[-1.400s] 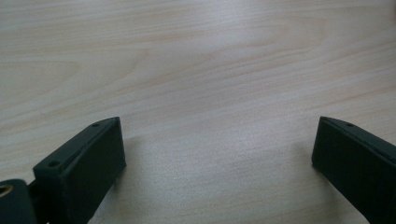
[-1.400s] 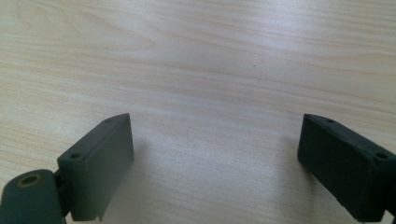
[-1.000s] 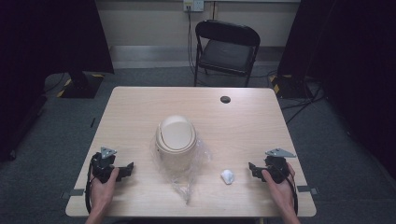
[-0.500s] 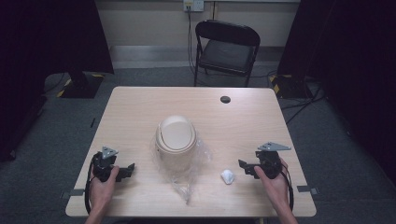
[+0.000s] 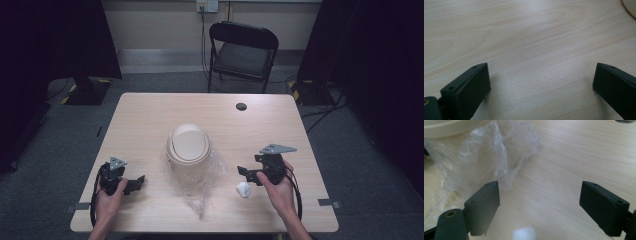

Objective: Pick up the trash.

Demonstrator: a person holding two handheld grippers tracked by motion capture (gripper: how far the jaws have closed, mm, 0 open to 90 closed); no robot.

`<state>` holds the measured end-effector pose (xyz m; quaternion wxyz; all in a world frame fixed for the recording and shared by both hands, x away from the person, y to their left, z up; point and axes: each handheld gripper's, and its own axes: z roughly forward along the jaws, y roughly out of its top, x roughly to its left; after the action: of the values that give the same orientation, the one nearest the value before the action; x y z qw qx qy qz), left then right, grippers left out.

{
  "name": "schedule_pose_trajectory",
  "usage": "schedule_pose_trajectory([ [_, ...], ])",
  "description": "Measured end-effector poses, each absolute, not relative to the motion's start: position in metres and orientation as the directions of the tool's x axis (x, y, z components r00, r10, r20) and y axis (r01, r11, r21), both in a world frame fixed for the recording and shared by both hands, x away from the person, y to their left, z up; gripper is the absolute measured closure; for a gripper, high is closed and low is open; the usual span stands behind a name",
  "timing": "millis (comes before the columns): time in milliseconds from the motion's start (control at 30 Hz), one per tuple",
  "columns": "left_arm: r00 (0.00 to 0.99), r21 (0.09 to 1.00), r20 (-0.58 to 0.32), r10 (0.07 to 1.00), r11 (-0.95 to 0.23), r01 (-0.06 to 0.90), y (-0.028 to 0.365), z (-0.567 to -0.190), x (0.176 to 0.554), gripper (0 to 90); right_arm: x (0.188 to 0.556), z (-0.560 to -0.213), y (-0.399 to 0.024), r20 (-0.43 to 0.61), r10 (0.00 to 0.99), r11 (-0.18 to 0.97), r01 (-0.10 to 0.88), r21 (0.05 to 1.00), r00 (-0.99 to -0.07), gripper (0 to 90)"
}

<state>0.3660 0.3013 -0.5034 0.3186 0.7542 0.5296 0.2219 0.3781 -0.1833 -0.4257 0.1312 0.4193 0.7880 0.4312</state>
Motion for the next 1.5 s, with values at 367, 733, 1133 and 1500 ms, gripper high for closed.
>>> schedule_pose_trajectory([
  [367, 0.338, 0.716, -0.002, 0.941, -0.234, 0.658, 0.301, -0.503, 0.366, 0.8, 0.384, -0.404, -0.150, 0.146, 0.730, 0.299, 0.503, 0.811, -0.668, 13.9],
  [733, 0.338, 0.716, -0.002, 0.941, -0.235, 0.658, 0.301, -0.503, 0.366, 0.8, 0.397, -0.373, -0.116, 0.146, 0.680, 0.308, 0.461, 0.832, -0.718, 13.8],
  [1133, 0.338, 0.716, -0.003, 0.941, -0.234, 0.658, 0.301, -0.503, 0.366, 0.8, 0.416, -0.365, -0.075, 0.144, 0.635, 0.346, 0.447, 0.825, -0.759, 14.0],
  [1500, 0.338, 0.716, -0.003, 0.941, -0.234, 0.658, 0.301, -0.503, 0.366, 0.8, 0.431, -0.380, -0.065, 0.143, 0.640, 0.377, 0.470, 0.798, -0.755, 13.4],
])
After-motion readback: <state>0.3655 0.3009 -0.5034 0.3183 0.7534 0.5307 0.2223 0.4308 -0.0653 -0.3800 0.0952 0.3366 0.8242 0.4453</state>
